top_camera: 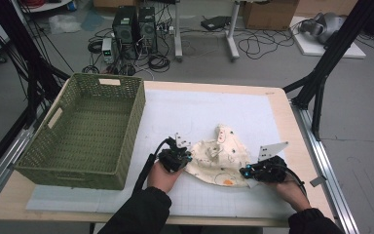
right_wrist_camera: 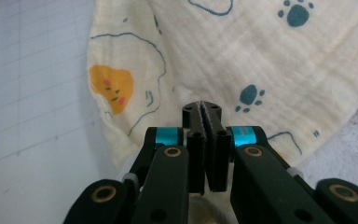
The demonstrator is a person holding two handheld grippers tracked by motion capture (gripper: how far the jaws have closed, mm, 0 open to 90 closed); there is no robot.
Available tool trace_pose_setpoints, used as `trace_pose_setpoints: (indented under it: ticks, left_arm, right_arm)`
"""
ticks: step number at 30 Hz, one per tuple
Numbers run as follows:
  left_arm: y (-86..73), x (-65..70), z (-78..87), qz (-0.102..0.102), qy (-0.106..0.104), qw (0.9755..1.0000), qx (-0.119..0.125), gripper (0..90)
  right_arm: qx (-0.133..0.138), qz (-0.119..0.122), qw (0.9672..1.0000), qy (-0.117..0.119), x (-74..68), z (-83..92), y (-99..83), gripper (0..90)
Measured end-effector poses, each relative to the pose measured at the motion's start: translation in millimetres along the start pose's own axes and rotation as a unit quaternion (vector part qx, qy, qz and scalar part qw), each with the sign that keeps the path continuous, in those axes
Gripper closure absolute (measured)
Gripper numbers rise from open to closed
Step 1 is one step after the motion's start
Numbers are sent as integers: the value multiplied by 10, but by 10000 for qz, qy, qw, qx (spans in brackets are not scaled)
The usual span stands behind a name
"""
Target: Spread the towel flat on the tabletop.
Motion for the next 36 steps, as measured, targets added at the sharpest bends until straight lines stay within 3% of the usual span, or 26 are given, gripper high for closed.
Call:
trace_pose_setpoints:
  ticks: [8, 11, 14, 16, 18, 20, 26, 30, 32, 34, 35, 36]
  left_arm:
    - [-145, 57, 192, 20, -149, 9999, -20, 877]
    - [-117, 26, 252, 49, -280, 9995, 165, 822]
    - [-26, -32, 288, 242, -461, 9975, 476, 772]
    - [59, -51, 275, 206, -496, 9962, 680, 761]
    - [149, -64, 220, 194, -453, 9957, 788, 728]
    - [233, -73, 116, 333, -572, 9938, 892, 715]
    - [386, -40, -207, 259, -719, 9951, 622, 706]
    - [369, -2, -392, 228, -685, 9969, 325, 697]
    - [335, 6, -449, 206, -666, 9975, 120, 721]
    - [337, 9, -444, 100, -486, 9987, 108, 817]
    - [335, 5, -443, 93, -483, 9987, 95, 885]
    - [333, -2, -437, 118, -492, 9987, 70, 890]
  right_arm:
    - [-46, 58, 9998, 210, -150, 105, -104, 885]
    - [192, -81, 9994, 278, -153, 183, -92, 722]
    - [486, -132, 9987, 114, -94, 301, -23, 658]
    - [635, -197, 9977, -109, -5, 354, 43, 643]
    - [711, -277, 9965, -330, 94, 360, 113, 634]
    - [744, -286, 9958, -450, 191, 317, 185, 629]
    - [503, -253, 9967, -588, 377, 65, 348, 606]
    - [272, -228, 9975, -609, 434, -77, 352, 680]
    - [173, -199, 9979, -595, 447, -126, 342, 738]
    - [99, -172, 9980, -599, 448, -158, 335, 799]
    - [89, -171, 9981, -583, 449, -167, 333, 825]
    - [84, -186, 9983, -550, 449, -173, 330, 847]
Point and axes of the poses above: each handheld gripper's, and its own axes: z roughly backward along the jaws, y roughly out of its top, x roughly to its right, the point moved 2 cm from there along -z, roughly forward along the jaws, and after that the axes turned 4 degrees about -z, right-handed, at the moved point
